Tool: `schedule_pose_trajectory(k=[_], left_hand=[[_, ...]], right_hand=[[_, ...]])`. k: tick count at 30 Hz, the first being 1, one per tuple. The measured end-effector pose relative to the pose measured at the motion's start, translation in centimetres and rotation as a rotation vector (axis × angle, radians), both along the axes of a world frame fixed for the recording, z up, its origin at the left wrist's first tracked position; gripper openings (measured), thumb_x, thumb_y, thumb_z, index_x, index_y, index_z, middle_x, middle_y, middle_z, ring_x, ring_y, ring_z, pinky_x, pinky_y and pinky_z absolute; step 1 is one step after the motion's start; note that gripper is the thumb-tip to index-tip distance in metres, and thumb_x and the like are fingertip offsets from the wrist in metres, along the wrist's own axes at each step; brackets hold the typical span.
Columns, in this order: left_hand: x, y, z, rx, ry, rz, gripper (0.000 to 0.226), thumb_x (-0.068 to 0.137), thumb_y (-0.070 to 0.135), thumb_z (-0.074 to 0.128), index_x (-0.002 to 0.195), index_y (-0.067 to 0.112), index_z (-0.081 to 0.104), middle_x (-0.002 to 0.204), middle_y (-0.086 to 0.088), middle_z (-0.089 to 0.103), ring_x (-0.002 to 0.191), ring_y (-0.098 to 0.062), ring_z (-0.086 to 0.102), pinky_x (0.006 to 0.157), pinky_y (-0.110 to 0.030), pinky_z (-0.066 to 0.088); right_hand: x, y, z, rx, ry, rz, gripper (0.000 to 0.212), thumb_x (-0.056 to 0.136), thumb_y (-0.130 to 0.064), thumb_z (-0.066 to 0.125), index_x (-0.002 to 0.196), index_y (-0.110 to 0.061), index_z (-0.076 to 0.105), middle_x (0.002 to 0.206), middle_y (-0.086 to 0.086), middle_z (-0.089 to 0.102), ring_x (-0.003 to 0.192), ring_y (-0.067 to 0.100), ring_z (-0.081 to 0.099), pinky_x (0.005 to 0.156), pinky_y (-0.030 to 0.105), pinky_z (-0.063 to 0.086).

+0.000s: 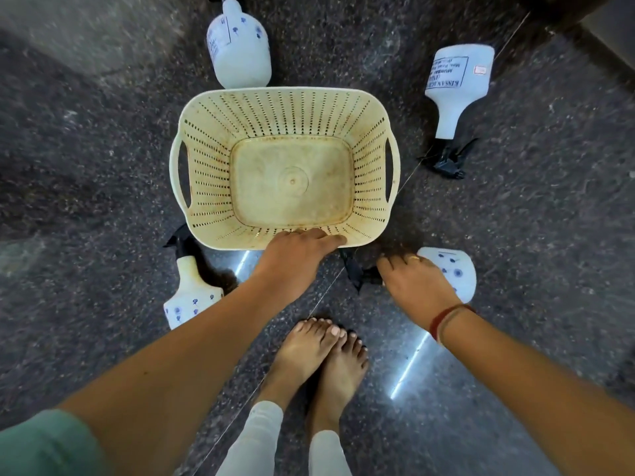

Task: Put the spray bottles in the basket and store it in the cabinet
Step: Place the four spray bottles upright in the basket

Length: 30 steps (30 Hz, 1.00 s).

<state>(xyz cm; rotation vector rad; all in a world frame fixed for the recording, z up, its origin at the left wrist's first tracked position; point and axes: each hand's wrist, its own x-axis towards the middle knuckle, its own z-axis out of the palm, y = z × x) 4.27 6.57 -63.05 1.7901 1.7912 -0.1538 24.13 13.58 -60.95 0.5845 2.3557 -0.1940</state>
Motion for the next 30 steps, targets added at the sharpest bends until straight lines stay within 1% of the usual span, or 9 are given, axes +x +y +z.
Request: schedule_pose_trajectory(k=[4,8,10,12,14,16,20,23,30], left_hand=[[0.6,-0.5,-0.1,-0.004,-0.023,0.016,0.072,0.089,0.001,0.053,0.146,0.04,0.032,0.134,0.011,0.056,0.104,-0.018,0.064,0.087,-0.03,0.043],[2.1,-1.4,0.0,-0.051,-0.035,-0.032,0.075,0.082,-0.003,0.055,0.143,0.037,0.037,0.133,0.011,0.056,0.112,-0.019,0.062,0.1,-0.033,0.036],[3.2,-1.8,0.2,-0.082,-0.022,-0.082,0.069,0.081,-0.001,0.056,0.138,0.034,0.04,0.131,0.008,0.056,0.112,-0.021,0.062,0.103,-0.035,0.033],[4.4,-2.0,0.3,-0.104,-0.025,-0.109,0.069,0.083,0.002,0.056,0.14,0.035,0.037,0.134,0.006,0.055,0.114,-0.022,0.061,0.106,-0.035,0.032],[5.2,-2.0,0.2,-0.107,-0.043,-0.108,0.073,0.083,0.004,0.056,0.143,0.037,0.033,0.136,0.006,0.053,0.116,-0.022,0.06,0.107,-0.035,0.031],[5.9,-1.9,0.2,-0.109,-0.063,-0.092,0.077,0.081,0.001,0.055,0.145,0.037,0.032,0.137,0.007,0.052,0.118,-0.021,0.059,0.107,-0.034,0.031],[6.6,-1.7,0.2,-0.102,-0.101,-0.068,0.075,0.084,-0.001,0.05,0.147,0.035,0.032,0.138,0.005,0.052,0.121,-0.022,0.057,0.107,-0.034,0.032],[6.7,-1.8,0.0,-0.076,-0.115,-0.067,0.071,0.086,0.0,0.048,0.147,0.034,0.033,0.136,0.005,0.053,0.12,-0.022,0.057,0.104,-0.034,0.034],[6.8,-1.7,-0.2,-0.047,-0.099,-0.098,0.066,0.09,0.004,0.049,0.146,0.033,0.033,0.136,0.004,0.053,0.126,-0.021,0.052,0.109,-0.035,0.031]], right_hand=[[1.9,1.2,6.2,-0.27,-0.017,-0.084,0.026,0.094,-0.035,0.049,0.116,-0.024,0.042,0.112,-0.006,0.059,0.107,0.019,0.056,0.084,0.032,0.045],[2.1,3.2,14.6,-0.348,0.336,-0.263,0.025,0.083,-0.048,0.056,0.103,-0.034,0.052,0.086,-0.021,0.063,0.079,-0.004,0.061,0.065,0.018,0.051],[1.7,4.2,17.1,-0.313,0.533,-0.414,0.029,0.078,-0.05,0.057,0.103,-0.037,0.052,0.086,-0.025,0.063,0.085,-0.024,0.053,0.073,0.0,0.044],[0.9,4.8,17.4,-0.345,0.767,-0.645,0.036,0.076,-0.046,0.063,0.109,-0.038,0.051,0.101,-0.025,0.065,0.098,-0.024,0.052,0.085,-0.004,0.038],[-0.1,4.9,16.0,-0.456,1.002,-0.859,0.045,0.075,-0.03,0.073,0.115,-0.034,0.053,0.106,-0.023,0.066,0.102,-0.007,0.063,0.091,0.01,0.047],[-1.2,4.8,13.5,-0.477,1.136,-1.003,0.052,0.076,-0.009,0.077,0.116,-0.032,0.054,0.106,-0.024,0.066,0.101,-0.003,0.064,0.089,0.015,0.051],[-2.1,4.2,7.5,-0.406,1.146,-1.282,0.044,0.076,0.003,0.074,0.112,-0.017,0.058,0.1,-0.013,0.066,0.095,0.003,0.065,0.086,0.021,0.053],[-1.8,3.2,3.9,-0.375,1.132,-1.387,0.048,0.076,0.008,0.071,0.115,-0.016,0.058,0.104,-0.007,0.066,0.098,0.009,0.067,0.08,0.013,0.051],[-1.8,2.2,-0.4,-0.406,0.965,-1.392,0.052,0.075,0.016,0.064,0.115,-0.016,0.055,0.096,-0.016,0.062,0.092,-0.012,0.061,0.08,0.003,0.046]])
